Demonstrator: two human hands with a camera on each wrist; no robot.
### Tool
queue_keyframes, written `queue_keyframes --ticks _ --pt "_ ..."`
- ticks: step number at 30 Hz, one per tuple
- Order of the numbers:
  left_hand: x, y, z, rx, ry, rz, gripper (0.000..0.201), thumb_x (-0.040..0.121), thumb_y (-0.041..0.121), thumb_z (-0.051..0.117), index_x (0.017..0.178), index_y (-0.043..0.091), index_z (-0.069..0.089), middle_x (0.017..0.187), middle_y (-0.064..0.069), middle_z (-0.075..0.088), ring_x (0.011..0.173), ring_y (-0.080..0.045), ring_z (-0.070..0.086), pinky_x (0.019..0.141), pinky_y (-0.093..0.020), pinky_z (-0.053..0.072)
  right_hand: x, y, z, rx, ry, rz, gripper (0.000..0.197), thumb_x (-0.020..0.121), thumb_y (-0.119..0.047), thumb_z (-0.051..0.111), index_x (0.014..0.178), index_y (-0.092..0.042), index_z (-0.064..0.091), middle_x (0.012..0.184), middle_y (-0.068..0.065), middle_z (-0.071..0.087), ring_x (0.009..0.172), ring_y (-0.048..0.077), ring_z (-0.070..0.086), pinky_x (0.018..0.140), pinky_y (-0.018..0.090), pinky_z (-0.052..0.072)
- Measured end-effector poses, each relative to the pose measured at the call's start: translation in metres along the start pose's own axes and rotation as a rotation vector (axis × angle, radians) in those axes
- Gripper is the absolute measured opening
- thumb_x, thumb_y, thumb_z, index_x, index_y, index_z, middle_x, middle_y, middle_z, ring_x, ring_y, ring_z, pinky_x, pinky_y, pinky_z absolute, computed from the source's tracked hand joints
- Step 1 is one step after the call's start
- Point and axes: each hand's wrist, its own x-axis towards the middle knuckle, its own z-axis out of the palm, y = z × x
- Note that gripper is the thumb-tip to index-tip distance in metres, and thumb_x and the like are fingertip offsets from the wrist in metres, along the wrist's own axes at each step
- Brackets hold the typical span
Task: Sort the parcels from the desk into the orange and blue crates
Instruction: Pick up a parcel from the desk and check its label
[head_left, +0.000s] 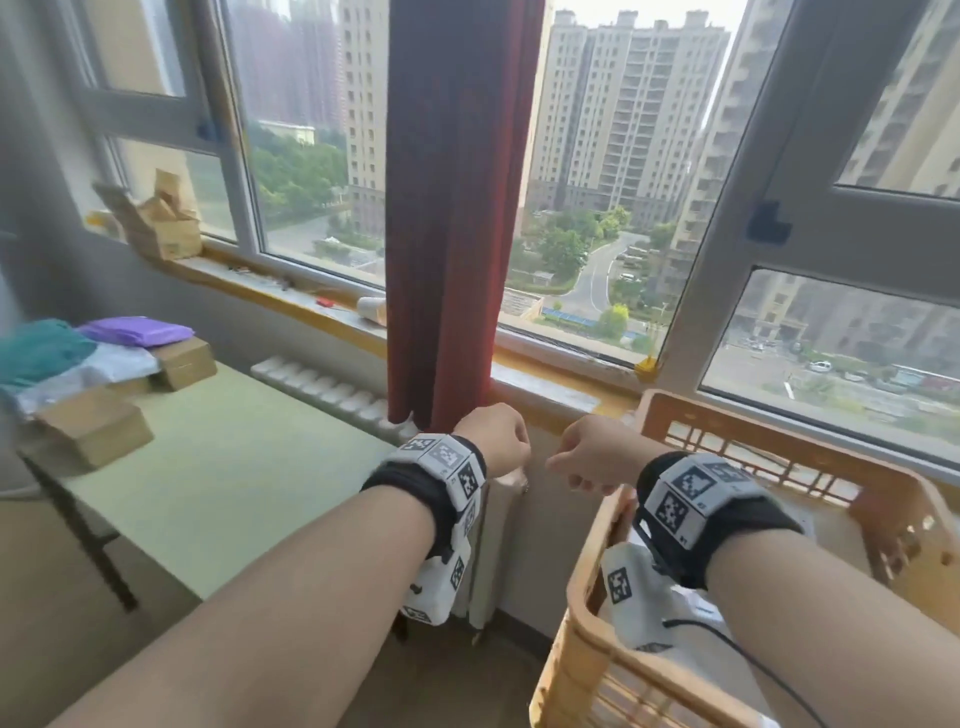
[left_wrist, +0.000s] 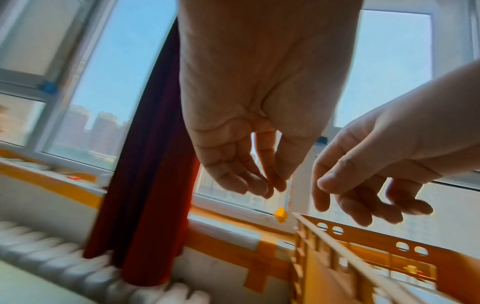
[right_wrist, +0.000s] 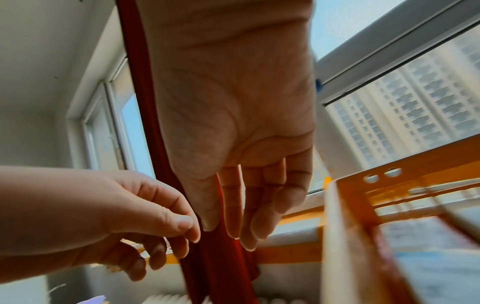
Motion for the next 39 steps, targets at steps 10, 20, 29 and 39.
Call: queue_keyframes --ticks 10,20,29,39 --pt "-0.056 -0.172 -0.084 0.036 0.114 -0.18 0.019 0.09 0.02 0.053 0.096 0.016 0.07 0.109 -0.003 0.069 0.104 -0.023 0.061 0.089 -0.031 0.05 0.035 -0.181 0.08 -0.057 -0.089 -0.197 0.015 0.094 -0.023 0.058 0.088 -0.014 0.068 0.07 -0.001 0.068 0.053 0.012 0.058 0.048 0.021 0.05" --pt "-0.128 -0.322 -0.148 0.009 0.227 -0.425 0.02 0.089 0.019 0.053 0.098 0.019 0.071 0.11 -0.002 0.069 0.104 -0.023 0.062 0.086 -0.028 0.049 0.055 -0.329 0.167 -0.044 -0.206 -0.361 0.019 0.095 -0.022 0.057 0.106 -0.012 0.068 0.084 0.002 0.072 0.07 0.013 0.066 0.068 0.03 0.06" --pt "-0.162 -0.408 -0.181 -0.059 0.328 -0.588 0.012 0.089 0.019 0.054 0.089 0.027 0.064 0.109 0.003 0.067 0.103 -0.02 0.061 0.09 -0.031 0.05 0.083 -0.42 0.215 -0.03 -0.26 -0.46 0.02 0.092 -0.018 0.055 0.103 -0.01 0.07 0.086 0.006 0.072 0.069 0.016 0.064 0.067 0.03 0.059" --pt "-0.135 -0.499 -0.225 -0.071 0.394 -0.699 0.013 0.085 0.017 0.054 0.086 0.027 0.061 0.104 0.003 0.065 0.099 -0.019 0.061 0.087 -0.031 0.051 0.16 -0.497 0.249 -0.001 -0.281 -0.499 0.024 0.088 -0.017 0.054 0.101 -0.007 0.071 0.096 0.014 0.074 0.086 0.028 0.072 0.071 0.035 0.06"
